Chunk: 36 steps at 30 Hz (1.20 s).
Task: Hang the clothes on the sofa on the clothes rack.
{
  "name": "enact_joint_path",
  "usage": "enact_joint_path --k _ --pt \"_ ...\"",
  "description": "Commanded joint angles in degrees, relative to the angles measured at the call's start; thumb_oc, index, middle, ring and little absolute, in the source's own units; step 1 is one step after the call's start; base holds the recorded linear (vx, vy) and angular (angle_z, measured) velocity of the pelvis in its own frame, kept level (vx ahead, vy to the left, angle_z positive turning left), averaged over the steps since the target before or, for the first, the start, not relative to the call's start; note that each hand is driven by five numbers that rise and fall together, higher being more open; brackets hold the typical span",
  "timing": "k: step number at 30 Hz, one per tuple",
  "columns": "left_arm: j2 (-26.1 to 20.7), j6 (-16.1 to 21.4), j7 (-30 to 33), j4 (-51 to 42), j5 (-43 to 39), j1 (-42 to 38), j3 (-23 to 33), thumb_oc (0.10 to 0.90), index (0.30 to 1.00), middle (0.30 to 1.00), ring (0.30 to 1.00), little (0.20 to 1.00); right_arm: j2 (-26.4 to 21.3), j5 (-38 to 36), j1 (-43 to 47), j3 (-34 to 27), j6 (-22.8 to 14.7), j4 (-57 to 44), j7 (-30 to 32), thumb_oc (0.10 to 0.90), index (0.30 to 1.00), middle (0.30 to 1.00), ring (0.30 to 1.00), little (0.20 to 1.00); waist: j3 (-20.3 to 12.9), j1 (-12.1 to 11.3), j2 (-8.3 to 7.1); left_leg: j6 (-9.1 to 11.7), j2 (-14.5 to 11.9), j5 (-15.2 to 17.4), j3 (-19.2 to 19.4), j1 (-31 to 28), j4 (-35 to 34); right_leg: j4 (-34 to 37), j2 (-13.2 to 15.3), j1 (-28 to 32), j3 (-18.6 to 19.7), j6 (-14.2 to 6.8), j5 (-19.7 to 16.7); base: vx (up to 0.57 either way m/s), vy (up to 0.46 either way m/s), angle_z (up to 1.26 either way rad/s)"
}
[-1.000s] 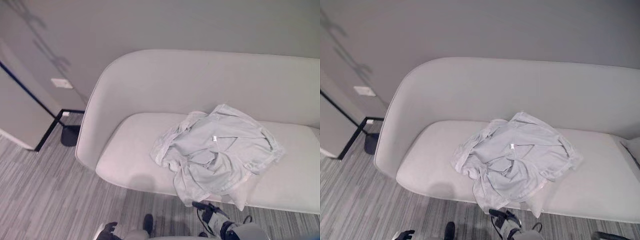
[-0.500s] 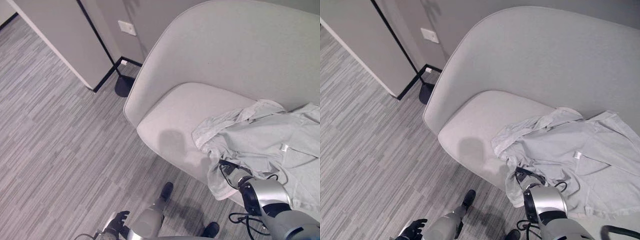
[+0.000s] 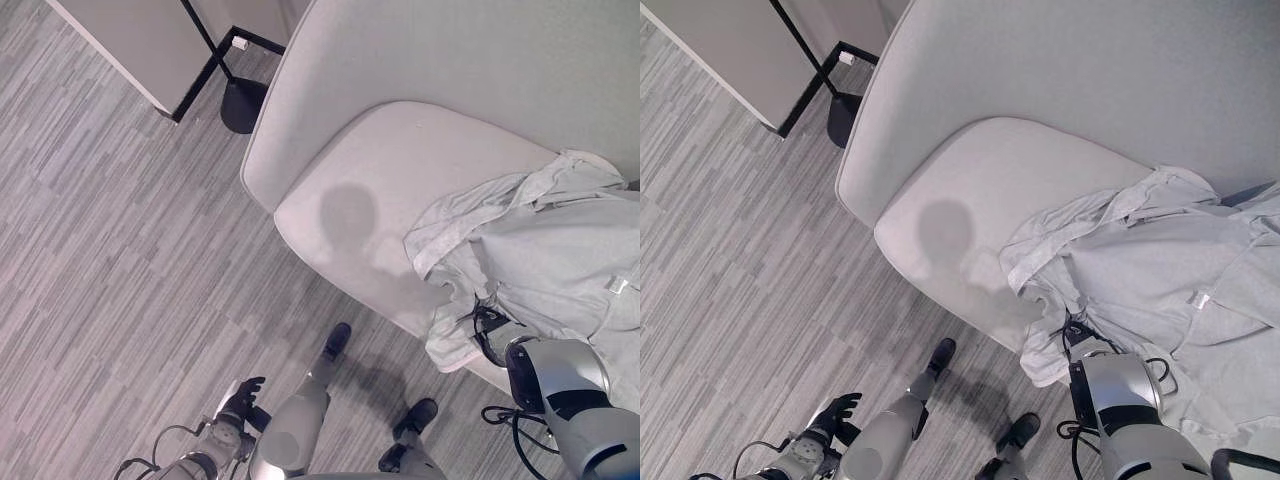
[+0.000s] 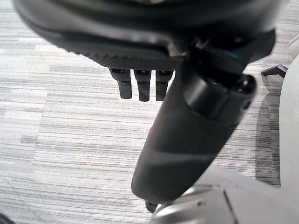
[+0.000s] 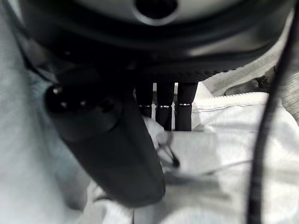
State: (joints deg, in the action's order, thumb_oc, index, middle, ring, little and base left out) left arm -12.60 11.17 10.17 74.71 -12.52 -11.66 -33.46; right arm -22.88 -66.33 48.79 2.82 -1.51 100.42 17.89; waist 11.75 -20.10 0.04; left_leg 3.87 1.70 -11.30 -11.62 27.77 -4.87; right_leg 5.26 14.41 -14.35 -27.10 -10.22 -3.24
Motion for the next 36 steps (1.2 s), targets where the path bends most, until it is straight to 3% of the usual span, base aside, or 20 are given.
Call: enact_joint_path --k 1,5,7,8,11,13,14,16,17,18,22,23,29,31,36 --pt "0.4 2.7 0.7 0.2 -2.4 -3.1 -1.5 0.8 0.9 0.9 0.9 0.9 3.3 -2.9 3.6 -1.8 -1.3 -6.6 -7.6 0.4 0.3 0.3 0.3 0.3 0.9 -2.4 -2.06 2.3 1.3 5.8 -2.4 2.0 -0.1 -0.3 5.1 3.7 2.0 -3.3 -0.1 -0.01 -0.023 -0.05" --pt "0.3 2.5 0.9 0.5 -2.0 -3.2 -1.4 0.8 0.9 0.9 0.9 0.9 4.0 -3.4 2.6 -1.4 -2.8 -8.6 -8.2 0.4 0.3 0.3 0.3 0.3 1.0 -1.7 -2.38 1.9 1.3 4.3 -2.0 2.1 -0.1 -0.3 5.2 3.1 1.7 -3.0 -1.6 -0.06 0.022 -0.07" --pt "0.0 2.3 1.1 1.1 -1.1 -2.9 -1.0 0.8 0.9 0.9 0.9 0.9 4.9 -1.9 1.9 0.2 -3.3 -10.6 -8.5 0.4 0.3 0.3 0.3 0.3 0.6 -0.7 -3.01 2.2 0.6 5.7 -1.6 1.2 -0.1 -0.3 4.8 3.8 2.9 -3.1 -0.3 -0.03 -0.018 -0.1" --pt "-0.5 1.8 1.3 2.1 -0.2 -2.8 0.1 0.8 0.9 0.9 0.9 0.9 7.3 -0.5 -0.1 2.7 -4.2 -14.6 -9.6 0.4 0.3 0.3 0.3 0.3 0.7 0.2 -3.43 2.1 0.3 4.3 -0.9 0.8 -0.1 -0.3 4.7 3.5 3.2 -2.7 -1.7 -0.03 -0.012 -0.09" --pt "-1.0 1.4 1.7 2.8 0.0 -2.3 1.8 0.8 0.9 0.9 0.9 0.9 9.5 1.1 -2.6 6.0 -5.5 -21.1 -9.8 0.4 0.3 0.3 0.3 0.3 0.5 1.6 -4.28 2.1 -0.5 4.5 0.1 -0.6 -0.1 -0.3 4.3 3.8 4.4 -2.5 -2.0 -0.06 0.003 -0.21" --pt "-1.5 1.0 2.1 2.5 -0.1 -1.4 4.4 0.8 0.9 0.9 0.9 0.9 11.5 3.8 -6.7 10.5 -7.5 -33.3 -10.1 0.4 0.3 0.3 0.3 0.3 0.3 3.5 -5.09 2.1 -1.3 4.6 1.2 -2.3 -0.1 -0.3 3.9 4.1 6.0 -2.2 -2.2 -0.04 0.01 -0.36" --pt "-1.4 0.7 2.3 1.2 -0.1 0.1 6.7 0.8 0.9 0.9 0.9 0.9 11.5 7.9 -12.4 16.2 -8.9 -49.8 -10.9 0.4 0.3 0.3 0.3 0.3 -0.1 5.4 -5.78 1.9 -2.2 4.9 2.2 -4.1 -0.1 -0.3 3.6 4.9 7.1 -2.1 -2.3 -0.02 -0.003 -0.3" --pt "-0.8 0.8 2.3 -0.9 0.5 1.8 8.0 0.8 0.9 0.9 0.9 0.9 8.6 10.9 -17.9 19.7 -10.0 -65.2 -12.9 0.4 0.3 0.3 0.3 0.3 -1.1 6.7 -6.06 1.9 -2.7 5.3 2.8 -6.0 -0.1 -0.3 3.6 6.3 7.2 -2.2 -2.1 0.01 -0.026 -0.28" --pt "-0.7 0.8 2.3 -1.0 0.5 1.9 8.0 0.8 0.9 0.9 0.9 0.9 8.5 10.9 -18.0 19.8 -10.0 -65.4 -12.8 0.4 0.3 0.3 0.3 0.3 -1.1 6.8 -6.0 1.9 -2.7 5.4 2.8 -6.1 -0.1 -0.3 3.6 6.4 7.2 -2.2 -2.1 0.06 -0.022 -0.41" --pt "-0.5 0.9 1.7 -3.5 1.7 3.2 8.3 0.8 0.9 0.9 0.9 0.9 3.4 14.4 -21.8 21.5 -10.7 -77.6 -16.3 0.4 0.3 0.3 0.3 0.3 -2.6 7.6 -5.73 1.9 -2.9 5.7 3.1 -7.9 -0.1 -0.3 3.9 8.4 6.6 -2.4 -1.4 0.05 -0.011 -0.34" --pt "-1.0 1.3 0.5 -7.2 4.1 4.6 7.8 0.8 0.9 0.9 0.9 0.9 -1.1 16.6 -24.9 20.9 -11.6 -87.0 -19.1 0.4 0.3 0.3 0.3 0.3 -5.4 8.2 -5.21 1.8 -2.9 6.4 3.1 -10.9 -0.1 -0.3 4.2 11.4 5.8 -2.7 -0.6 0.07 0.002 0.01" --pt "-1.7 1.0 -0.3 -9.7 5.5 5.5 7.8 0.8 0.9 0.9 0.9 0.9 -3.6 17.6 -26.3 20.0 -11.7 -93.9 -19.6 0.4 0.3 0.3 0.3 0.3 -6.9 8.8 -5.14 1.6 -3.2 7.0 3.5 -12.6 -0.1 -0.3 4.3 12.5 5.8 -2.8 -0.5 0.07 0.01 -0.01" --pt "-2.1 1.2 -1.0 -13.6 5.0 6.4 7.8 0.8 0.9 0.9 0.9 0.9 -5.1 19.0 -24.3 18.4 -12.7 -99.0 -18.4 0.4 0.3 0.3 0.3 0.3 -9.9 9.6 -5.23 1.1 -3.5 7.9 4.8 -16.1 -0.1 -0.3 4.4 14.5 6.8 -2.9 -0.5 0.02 0.021 -0.13" --pt "-2.8 1.4 -0.4 -18.2 3.5 7.5 8.8 0.8 0.9 0.9 0.9 0.9 -5.5 21.3 -20.5 16.2 -14.1 -102.6 -15.5 0.4 0.3 0.3 0.3 0.3 -12.0 10.6 -5.24 0.5 -3.7 8.9 6.4 -19.5 -0.1 -0.3 4.4 16.3 8.1 -2.7 -0.5 0.0 0.043 -0.17" --pt "-4.7 1.2 -0.9 -28.4 0.0 10.1 9.1 0.8 0.9 0.9 0.9 0.9 -5.3 21.4 -13.8 15.2 -15.0 -103.3 -12.2 0.4 0.3 0.3 0.3 0.3 -13.4 11.0 -5.4 0.0 -3.9 9.8 7.8 -22.7 -0.1 -0.3 4.5 18.0 9.3 -2.5 -0.5 0.01 0.038 -0.29"
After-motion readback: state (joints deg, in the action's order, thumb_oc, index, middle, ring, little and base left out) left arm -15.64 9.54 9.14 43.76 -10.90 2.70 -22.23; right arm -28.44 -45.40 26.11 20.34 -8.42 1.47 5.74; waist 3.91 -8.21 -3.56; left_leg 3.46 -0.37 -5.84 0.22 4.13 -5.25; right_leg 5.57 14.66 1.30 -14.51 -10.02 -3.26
